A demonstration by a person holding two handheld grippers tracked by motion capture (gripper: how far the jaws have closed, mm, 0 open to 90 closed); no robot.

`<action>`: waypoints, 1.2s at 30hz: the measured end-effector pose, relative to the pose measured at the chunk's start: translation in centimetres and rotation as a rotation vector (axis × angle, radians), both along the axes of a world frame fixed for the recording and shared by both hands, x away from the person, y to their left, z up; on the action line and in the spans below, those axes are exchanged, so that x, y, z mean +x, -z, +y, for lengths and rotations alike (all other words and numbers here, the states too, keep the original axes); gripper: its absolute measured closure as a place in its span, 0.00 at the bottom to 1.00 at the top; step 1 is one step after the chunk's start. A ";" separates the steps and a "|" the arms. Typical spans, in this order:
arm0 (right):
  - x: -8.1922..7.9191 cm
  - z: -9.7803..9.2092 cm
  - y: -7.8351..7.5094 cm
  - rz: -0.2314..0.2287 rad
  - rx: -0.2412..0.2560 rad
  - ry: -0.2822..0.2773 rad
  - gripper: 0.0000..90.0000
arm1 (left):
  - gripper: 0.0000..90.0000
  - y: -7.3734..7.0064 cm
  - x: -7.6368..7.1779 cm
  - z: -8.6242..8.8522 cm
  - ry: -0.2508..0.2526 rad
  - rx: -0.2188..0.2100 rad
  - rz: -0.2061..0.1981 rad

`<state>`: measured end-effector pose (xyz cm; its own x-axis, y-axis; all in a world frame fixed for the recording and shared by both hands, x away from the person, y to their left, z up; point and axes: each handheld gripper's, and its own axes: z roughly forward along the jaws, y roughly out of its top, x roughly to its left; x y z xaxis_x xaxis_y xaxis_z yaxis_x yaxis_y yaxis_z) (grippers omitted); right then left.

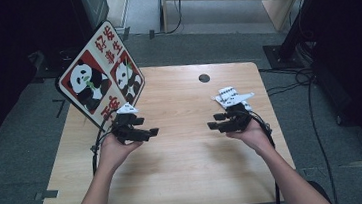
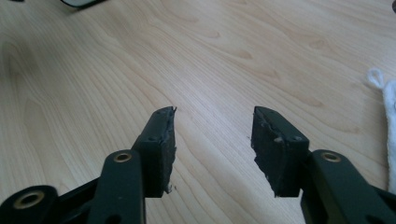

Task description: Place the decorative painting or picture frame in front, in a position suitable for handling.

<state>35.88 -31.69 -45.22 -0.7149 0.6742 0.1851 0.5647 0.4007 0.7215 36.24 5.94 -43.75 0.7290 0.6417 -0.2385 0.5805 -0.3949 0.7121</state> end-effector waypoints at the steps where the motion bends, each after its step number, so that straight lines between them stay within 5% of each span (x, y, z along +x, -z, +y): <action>1: 0.0 0.0 0.0 0.000 0.000 0.000 0.55 | 0.24 0.0 0.0 0.0 0.003 -0.003 0.005; 6: 0.2 -0.2 0.0 0.023 0.001 0.016 0.47 | 0.24 0.1 0.1 -0.2 0.012 -0.008 0.018; 20: 0.3 -0.2 -0.1 0.043 0.003 0.009 0.45 | 0.23 -0.1 0.1 -0.2 0.036 -0.046 0.029; 26: 0.4 -0.2 0.0 0.053 -0.001 0.003 0.44 | 0.24 -0.1 0.1 -0.1 0.036 -0.031 0.043; 36: 0.5 -0.2 -0.1 0.046 -0.008 -0.009 0.44 | 0.25 -0.7 -0.4 0.8 0.014 -0.048 0.023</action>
<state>36.36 -31.86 -45.15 -0.7121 0.6693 0.2120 0.5932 0.4120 0.6917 35.85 6.77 -43.02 0.7317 0.6191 -0.2853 0.5916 -0.3688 0.7169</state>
